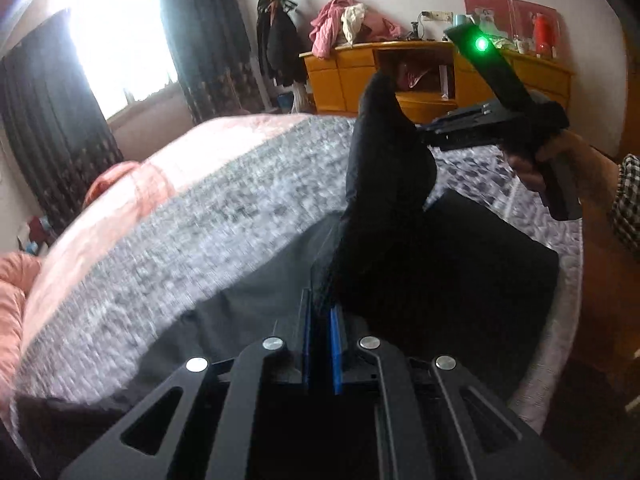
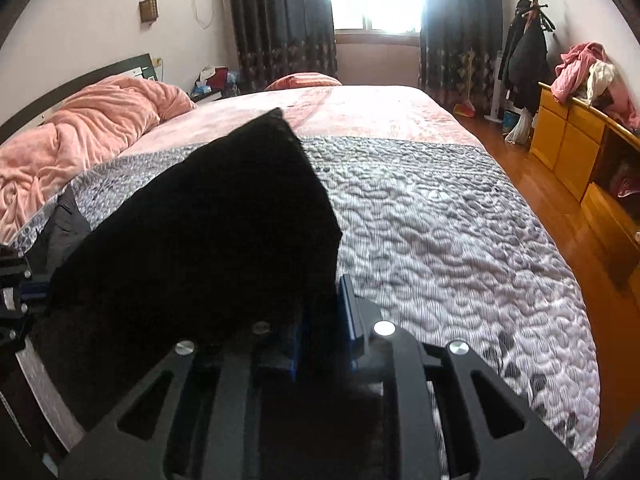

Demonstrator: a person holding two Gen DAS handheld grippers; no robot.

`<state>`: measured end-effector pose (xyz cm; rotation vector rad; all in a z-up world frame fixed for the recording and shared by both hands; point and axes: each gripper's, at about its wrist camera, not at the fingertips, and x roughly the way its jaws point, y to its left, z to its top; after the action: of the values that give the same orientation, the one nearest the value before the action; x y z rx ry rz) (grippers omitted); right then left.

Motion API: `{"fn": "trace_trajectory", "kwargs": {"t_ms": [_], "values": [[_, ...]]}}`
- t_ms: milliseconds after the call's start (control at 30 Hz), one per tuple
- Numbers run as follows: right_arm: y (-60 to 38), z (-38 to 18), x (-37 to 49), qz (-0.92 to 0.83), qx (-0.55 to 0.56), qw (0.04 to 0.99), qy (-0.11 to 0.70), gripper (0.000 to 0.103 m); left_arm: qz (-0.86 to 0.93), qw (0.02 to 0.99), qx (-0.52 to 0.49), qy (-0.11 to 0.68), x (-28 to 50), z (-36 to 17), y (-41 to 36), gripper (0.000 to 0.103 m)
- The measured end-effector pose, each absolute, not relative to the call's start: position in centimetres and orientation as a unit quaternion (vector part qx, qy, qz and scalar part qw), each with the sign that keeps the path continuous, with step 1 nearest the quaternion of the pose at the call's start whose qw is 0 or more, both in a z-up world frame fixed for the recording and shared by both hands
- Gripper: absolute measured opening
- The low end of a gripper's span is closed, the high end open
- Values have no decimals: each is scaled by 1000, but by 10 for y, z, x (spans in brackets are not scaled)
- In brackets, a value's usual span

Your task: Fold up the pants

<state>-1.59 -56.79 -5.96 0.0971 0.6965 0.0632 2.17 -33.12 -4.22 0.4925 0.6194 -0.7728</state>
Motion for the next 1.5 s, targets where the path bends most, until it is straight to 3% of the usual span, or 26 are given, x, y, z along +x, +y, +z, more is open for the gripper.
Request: {"fn": "trace_trajectory", "kwargs": {"t_ms": [100,233,467,733,800,833,867,1133,1500], "values": [[-567,-66,-31,19,39,937,346,33,-362,849,235,304,4,-59,-332,7],[-571,-79,-54,27,64,928,365,36,-354,847,221,329,-7,-79,-329,7],[-579,-115,-95,17,102,896,433,52,-352,836,234,349,-34,-105,-331,11],[-604,-129,-151,-64,154,860,482,55,-352,825,230,377,-51,-130,-333,18],[-611,-125,-169,-55,221,854,468,61,-352,824,237,375,-52,-135,-334,19],[-608,-122,-179,-33,260,851,455,71,-352,824,238,375,-51,-136,-333,19],[-603,-120,-184,-17,280,850,447,73,-352,825,234,375,-51,-137,-333,19],[-551,-143,-182,-11,321,826,463,73,-356,823,226,380,-52,-136,-334,21],[-575,-162,-193,-20,413,803,429,79,-359,821,207,392,-43,-136,-327,24]]}}
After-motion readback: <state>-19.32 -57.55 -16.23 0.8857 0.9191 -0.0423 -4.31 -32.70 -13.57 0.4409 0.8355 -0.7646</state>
